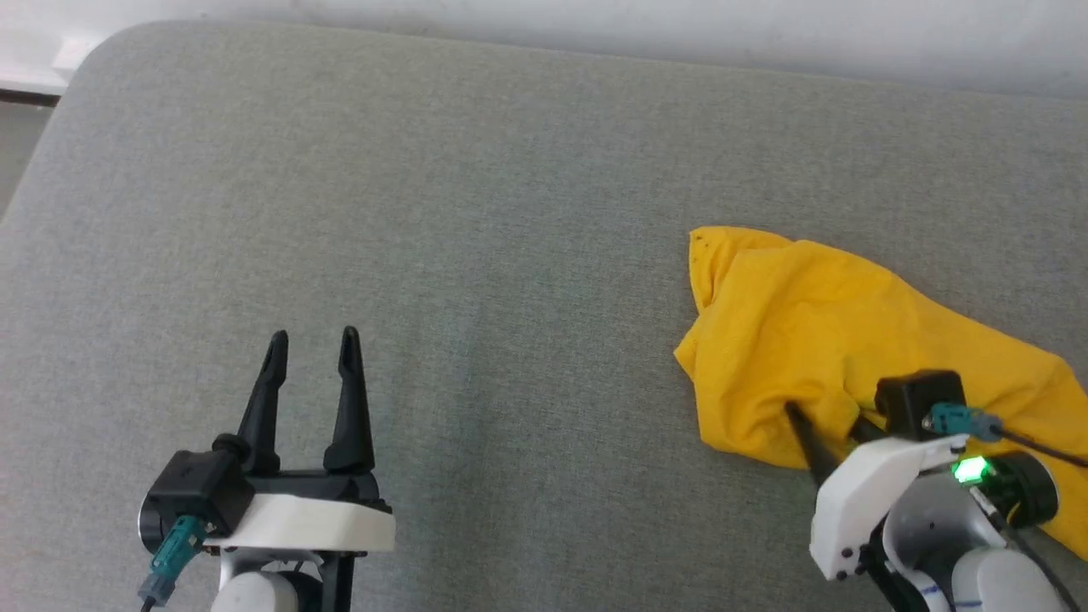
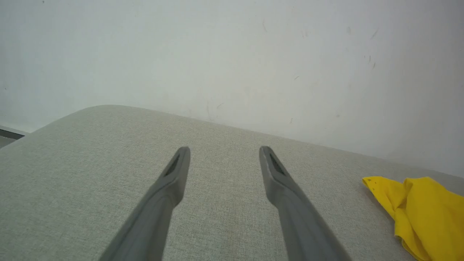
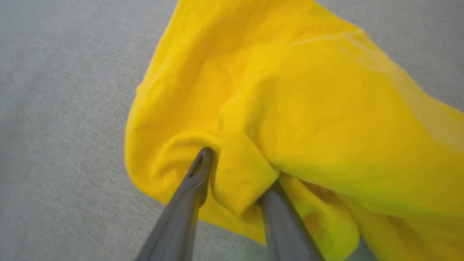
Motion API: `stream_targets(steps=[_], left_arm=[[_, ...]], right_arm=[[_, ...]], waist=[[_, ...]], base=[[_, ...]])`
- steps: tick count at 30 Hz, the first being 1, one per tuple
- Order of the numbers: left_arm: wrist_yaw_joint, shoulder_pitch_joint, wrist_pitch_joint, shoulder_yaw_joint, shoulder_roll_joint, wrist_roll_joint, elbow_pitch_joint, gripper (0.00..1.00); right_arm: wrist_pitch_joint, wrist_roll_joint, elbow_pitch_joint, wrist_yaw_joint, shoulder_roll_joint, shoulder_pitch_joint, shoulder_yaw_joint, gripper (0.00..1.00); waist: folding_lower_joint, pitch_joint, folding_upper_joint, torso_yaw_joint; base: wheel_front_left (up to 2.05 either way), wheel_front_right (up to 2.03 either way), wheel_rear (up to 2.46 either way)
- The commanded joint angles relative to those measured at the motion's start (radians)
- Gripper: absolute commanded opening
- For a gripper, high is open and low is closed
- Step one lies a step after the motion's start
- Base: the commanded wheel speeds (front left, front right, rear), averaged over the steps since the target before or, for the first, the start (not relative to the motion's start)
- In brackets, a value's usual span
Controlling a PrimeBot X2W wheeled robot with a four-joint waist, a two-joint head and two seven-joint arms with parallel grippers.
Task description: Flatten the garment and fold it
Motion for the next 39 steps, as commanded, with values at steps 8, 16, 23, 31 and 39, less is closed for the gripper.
stream_targets(steps=[8, 16, 23, 31, 39], left_arm=[[0.015, 0.004, -0.005, -0.016, -0.002, -0.008, 0.017, 1.00], [0.019, 0.007, -0.005, -0.037, -0.002, -0.012, 0.020, 1.00], [0.017, -0.017, -0.005, -0.069, -0.002, -0.041, 0.025, 1.00], [0.018, -0.083, -0.005, -0.114, -0.002, -0.086, 0.040, 1.00], [0.020, -0.128, -0.005, -0.130, -0.002, -0.106, 0.053, 1.00]], right_arm=[[-0.040, 0.032, -0.048, -0.001, -0.001, -0.145, 0.027, 0.00], [0.032, 0.091, -0.053, -0.001, -0.021, -0.426, 0.106, 0.00], [0.102, 0.096, 0.098, -0.001, -0.053, -0.694, 0.145, 0.00], [0.033, -0.076, 0.391, -0.001, -0.112, -0.869, 0.052, 0.00], [-0.043, -0.250, 0.598, -0.001, -0.108, -0.887, -0.068, 1.00]], waist=[[-0.0001, -0.051, -0.0001, 0.020], [-0.0001, -0.069, -0.0001, 0.042], [-0.0001, 0.000, -0.0001, 0.094], [-0.0001, 0.103, -0.0001, 0.164], [-0.0001, 0.147, -0.0001, 0.184]], base=[[0.00, 0.00, 0.00], [0.00, 0.00, 0.00], [0.00, 0.00, 0.00], [0.00, 0.00, 0.00], [0.00, 0.00, 0.00]])
